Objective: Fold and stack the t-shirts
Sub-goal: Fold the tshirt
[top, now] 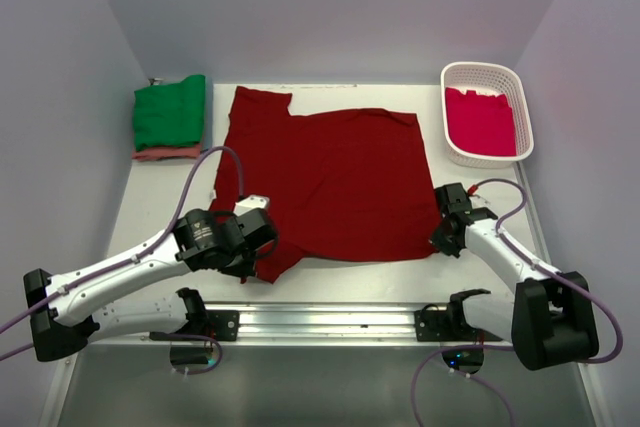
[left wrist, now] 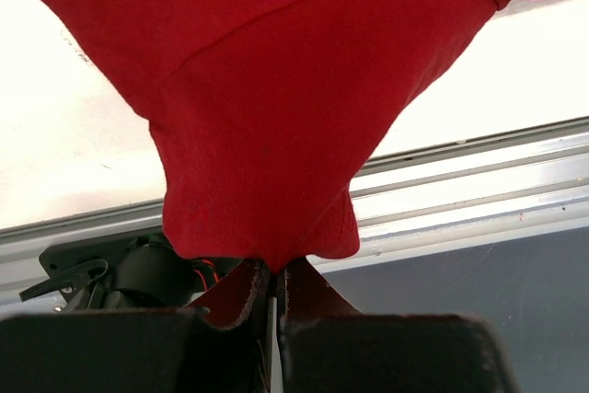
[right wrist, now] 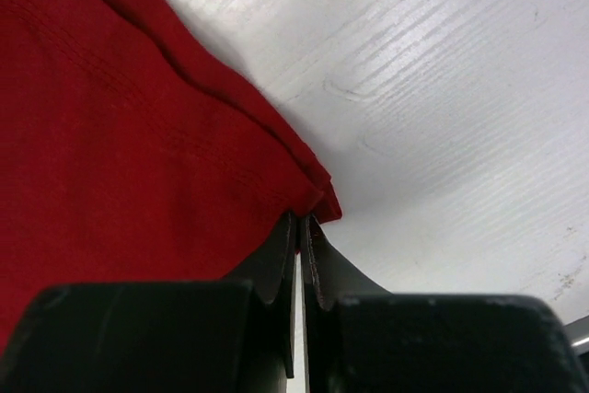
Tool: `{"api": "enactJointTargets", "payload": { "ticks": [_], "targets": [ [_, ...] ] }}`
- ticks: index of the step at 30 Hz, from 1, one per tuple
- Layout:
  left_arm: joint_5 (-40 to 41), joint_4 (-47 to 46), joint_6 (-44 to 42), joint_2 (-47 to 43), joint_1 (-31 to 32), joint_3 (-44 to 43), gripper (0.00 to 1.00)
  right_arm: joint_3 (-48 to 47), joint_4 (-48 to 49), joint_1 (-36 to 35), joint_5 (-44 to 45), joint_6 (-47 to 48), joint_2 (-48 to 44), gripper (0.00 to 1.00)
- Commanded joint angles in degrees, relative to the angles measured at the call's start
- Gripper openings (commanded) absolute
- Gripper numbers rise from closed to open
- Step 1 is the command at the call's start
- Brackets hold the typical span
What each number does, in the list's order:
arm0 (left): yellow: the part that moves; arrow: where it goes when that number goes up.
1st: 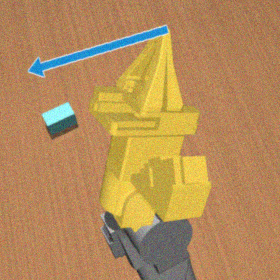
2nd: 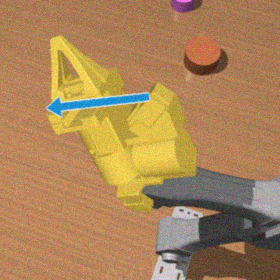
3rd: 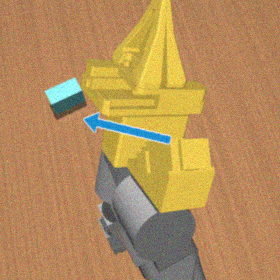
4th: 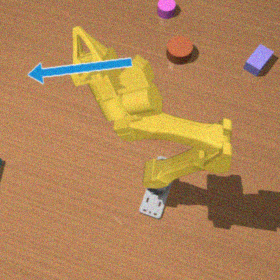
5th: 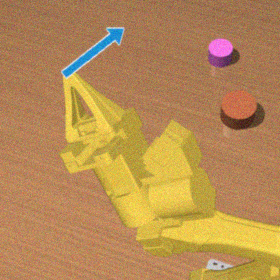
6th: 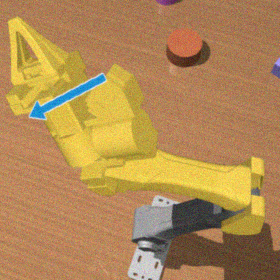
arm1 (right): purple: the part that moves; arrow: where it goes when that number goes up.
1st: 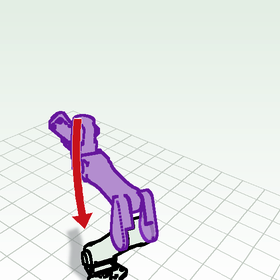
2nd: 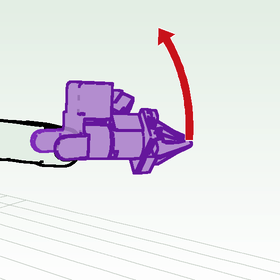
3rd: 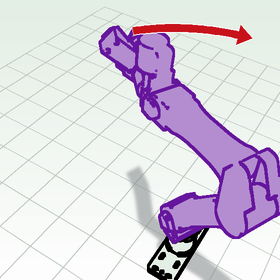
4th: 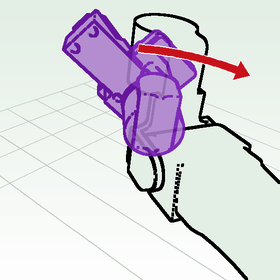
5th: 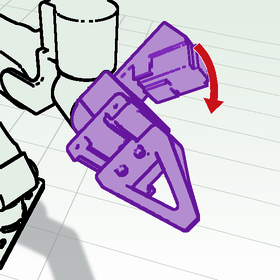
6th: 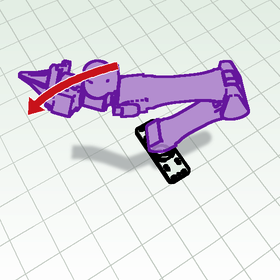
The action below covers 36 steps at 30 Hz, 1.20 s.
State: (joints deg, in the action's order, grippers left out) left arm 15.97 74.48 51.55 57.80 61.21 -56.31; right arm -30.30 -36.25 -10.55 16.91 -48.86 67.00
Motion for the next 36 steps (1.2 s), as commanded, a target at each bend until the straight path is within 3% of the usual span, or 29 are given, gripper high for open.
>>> {"api": "enactJointTargets", "payload": {
  "ticks": [1, 10, 13, 17, 23, 30, 36],
  "targets": [
    [2.84, 0.40, 1.10, -1.20, 0.23, -0.02, 0.00, 2.88, 4.70, -0.44, -2.84, 0.17, -0.45, 0.00],
    [11.79, -8.29, 3.81, -4.71, 0.14, 3.49, 0.00, -4.84, -2.16, -0.44, 2.87, 4.12, -12.77, 0.00],
    [15.23, -11.53, 5.67, -5.24, -0.21, 6.73, 0.00, -6.78, -0.94, -0.35, 2.78, 5.53, -11.46, 0.00],
    [13.74, -17.87, 4.35, -4.90, -3.02, 11.48, 0.00, -8.80, 1.18, -0.35, 2.61, 7.29, -7.59, 0.00],
    [19.79, -18.84, 3.91, -3.92, -8.12, 8.77, 0.00, -9.86, 6.10, -0.44, 3.39, 8.87, -3.29, 0.00],
    [18.05, -32.00, -5.84, 2.39, -18.74, 9.99, 0.00, -13.99, 9.18, -0.35, 5.33, 10.54, 2.25, 0.00],
    [16.47, -42.65, -11.99, 10.39, -23.68, 10.26, 0.00, -18.99, 11.63, -0.35, 5.51, 10.80, 7.96, 0.00]
  ]
}}
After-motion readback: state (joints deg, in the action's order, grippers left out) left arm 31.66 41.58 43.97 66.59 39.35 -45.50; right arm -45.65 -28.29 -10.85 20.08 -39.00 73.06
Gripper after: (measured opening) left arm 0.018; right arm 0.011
